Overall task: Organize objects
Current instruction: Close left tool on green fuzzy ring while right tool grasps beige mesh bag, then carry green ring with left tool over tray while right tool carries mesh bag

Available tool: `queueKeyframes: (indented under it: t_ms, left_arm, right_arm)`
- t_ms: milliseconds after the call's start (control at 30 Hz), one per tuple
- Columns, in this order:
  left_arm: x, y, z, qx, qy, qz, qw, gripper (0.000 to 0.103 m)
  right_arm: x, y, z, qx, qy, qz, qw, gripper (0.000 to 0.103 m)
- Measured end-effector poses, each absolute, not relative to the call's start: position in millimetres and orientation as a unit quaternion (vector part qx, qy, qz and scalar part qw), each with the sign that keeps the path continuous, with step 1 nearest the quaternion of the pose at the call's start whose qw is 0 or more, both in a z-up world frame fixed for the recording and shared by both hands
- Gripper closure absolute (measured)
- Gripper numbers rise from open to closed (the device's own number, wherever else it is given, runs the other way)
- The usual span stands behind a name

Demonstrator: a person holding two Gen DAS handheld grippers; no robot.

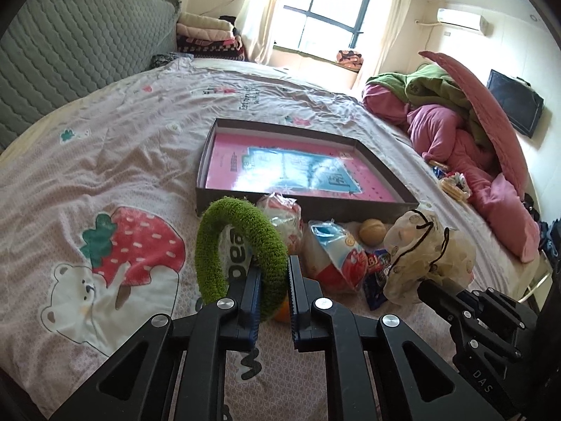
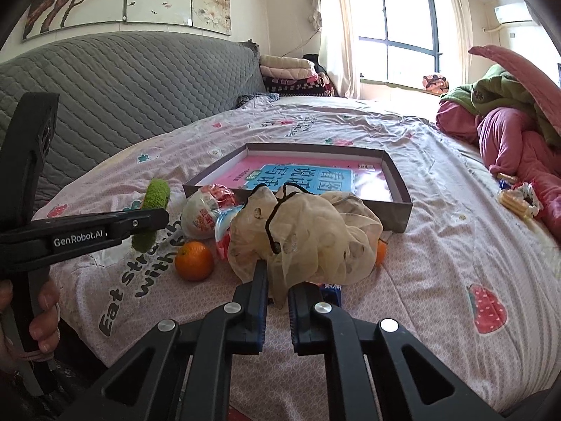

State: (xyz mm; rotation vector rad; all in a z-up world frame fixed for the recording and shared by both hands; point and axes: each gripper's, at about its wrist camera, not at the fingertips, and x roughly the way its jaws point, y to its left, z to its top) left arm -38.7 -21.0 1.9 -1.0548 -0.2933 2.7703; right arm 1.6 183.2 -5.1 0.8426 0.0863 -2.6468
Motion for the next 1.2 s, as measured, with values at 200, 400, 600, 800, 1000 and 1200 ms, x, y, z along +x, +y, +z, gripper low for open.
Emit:
queueKeyframes:
  t_ms: [200,400,600,800,1000,1200]
  left_arm:
    - [-46.0,-19.4,11.3,-0.341,-0.096,0.931,0.082,0.09]
    - [-57.9,-17.6,20.6,-0.329,-0.098,0.936,0.082,0.09]
    - [-70.8,-13.4,22.3,-0.329,-0.094,0.936,0.082,0.09]
    - [-79.7,-10.7,20.3,-0.333,-0.09,0.935,0.081,0.09]
    - [-89.3,-6.5,21.3,-0.331,-0.079,0.937,0.076,0.09]
    - [-103.0,-7.1,21.7,-0.328,-0.077,0.938,0.076,0.09]
  right_arm:
    - [-6.1,190.1,2.9,0.285,0.03,-0.943,0.171,0.092]
    - [-20.8,198.3,9.7,0.276,0.031,-0.947,0.16,0.092]
    - [-31.6,198.4,11.8,0.273,0.036,-0.948,0.159,0.092]
    - [-42.4,197.7,14.1,0.271,0.04,-0.948,0.162,0.092]
    - [-53.7,197.5,17.2,0.267,0.043,-0.949,0.162,0.092]
    - [-66.4,196.4,21.1,0.259,0.05,-0.952,0.157,0.092]
